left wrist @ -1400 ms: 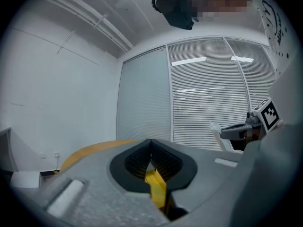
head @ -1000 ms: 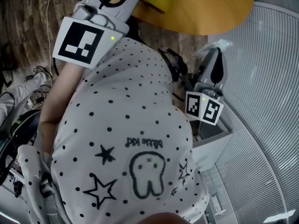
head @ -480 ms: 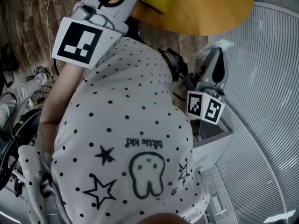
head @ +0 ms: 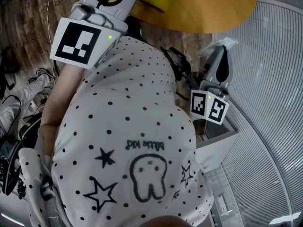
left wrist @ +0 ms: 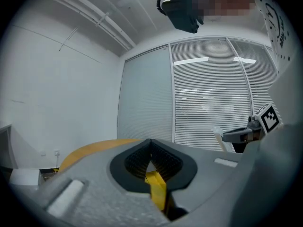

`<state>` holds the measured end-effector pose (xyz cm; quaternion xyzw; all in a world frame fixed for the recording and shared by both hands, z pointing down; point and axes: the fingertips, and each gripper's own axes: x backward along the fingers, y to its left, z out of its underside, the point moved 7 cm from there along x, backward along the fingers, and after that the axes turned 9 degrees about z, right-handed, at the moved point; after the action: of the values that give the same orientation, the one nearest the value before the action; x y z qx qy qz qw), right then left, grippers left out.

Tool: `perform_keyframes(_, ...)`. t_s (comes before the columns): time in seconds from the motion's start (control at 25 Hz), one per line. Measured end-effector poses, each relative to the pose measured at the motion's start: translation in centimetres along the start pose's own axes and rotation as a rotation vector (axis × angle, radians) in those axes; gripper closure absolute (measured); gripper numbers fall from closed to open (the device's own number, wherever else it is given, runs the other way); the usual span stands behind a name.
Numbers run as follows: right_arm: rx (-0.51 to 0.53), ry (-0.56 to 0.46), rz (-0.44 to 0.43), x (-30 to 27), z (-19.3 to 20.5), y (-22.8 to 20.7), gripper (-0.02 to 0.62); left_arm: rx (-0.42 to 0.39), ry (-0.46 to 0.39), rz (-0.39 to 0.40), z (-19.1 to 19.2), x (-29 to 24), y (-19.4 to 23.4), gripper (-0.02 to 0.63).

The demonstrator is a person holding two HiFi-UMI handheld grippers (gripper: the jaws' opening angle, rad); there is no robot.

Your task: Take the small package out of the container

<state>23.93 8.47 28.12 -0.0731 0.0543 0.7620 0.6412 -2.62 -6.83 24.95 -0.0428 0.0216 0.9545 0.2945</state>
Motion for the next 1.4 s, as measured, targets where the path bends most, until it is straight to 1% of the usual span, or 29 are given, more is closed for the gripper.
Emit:
perform_keyframes(0.44, -0.007, -0.001, 0.014, 0.06, 0.14, -0.31, 0.592, 0.016, 0.008, 0.004, 0.22, -0.14, -0.18, 0.603)
perform_keyframes(1.0, -0.001, -0.007, 0.021, 0.35, 0.22, -0.54, 0.592, 0.007, 0.012, 0.02, 0.13, -0.41, -0.36, 0.603)
perform_keyframes(1.4, 0.002, -0.001, -0.004, -0.04, 0.31, -0.15, 0.592, 0.024, 0.02, 0.004, 0.44, -0.18, -0.26, 0.603)
